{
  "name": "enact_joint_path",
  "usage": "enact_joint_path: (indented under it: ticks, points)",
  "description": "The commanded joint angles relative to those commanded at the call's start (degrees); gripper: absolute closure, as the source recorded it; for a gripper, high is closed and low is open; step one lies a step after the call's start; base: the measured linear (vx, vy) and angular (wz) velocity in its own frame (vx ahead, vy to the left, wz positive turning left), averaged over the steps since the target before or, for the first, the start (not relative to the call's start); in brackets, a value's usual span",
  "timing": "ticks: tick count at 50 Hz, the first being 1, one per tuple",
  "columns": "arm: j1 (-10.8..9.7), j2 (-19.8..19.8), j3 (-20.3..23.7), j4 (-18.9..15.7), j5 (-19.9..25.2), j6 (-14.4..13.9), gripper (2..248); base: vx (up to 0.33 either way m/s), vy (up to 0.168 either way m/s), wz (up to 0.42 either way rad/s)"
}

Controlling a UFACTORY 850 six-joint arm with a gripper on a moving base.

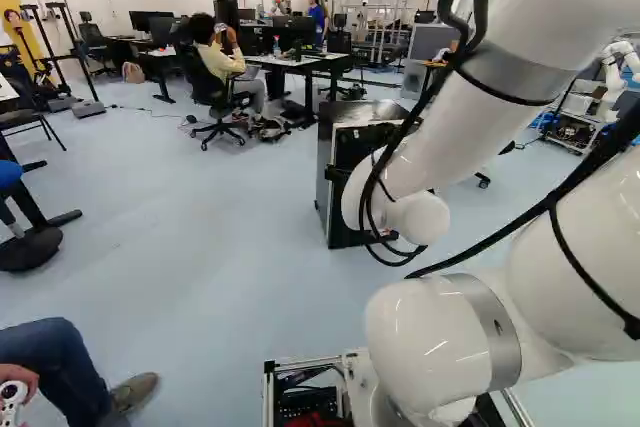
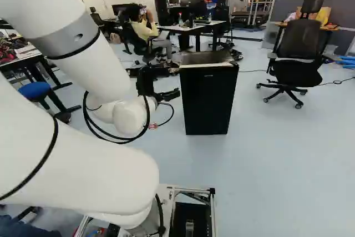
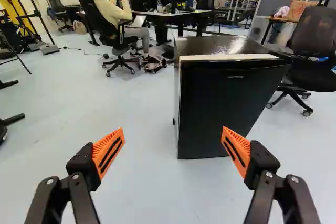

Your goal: Grab a drink from the fridge

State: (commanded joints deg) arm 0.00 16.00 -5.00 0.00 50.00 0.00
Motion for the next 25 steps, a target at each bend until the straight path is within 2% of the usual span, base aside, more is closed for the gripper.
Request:
enact_joint_path:
  ticks: [25]
  points:
    - [0.0, 0.0, 0.0, 0.0, 0.0, 0.0, 3, 0.065, -0.009, 0.007]
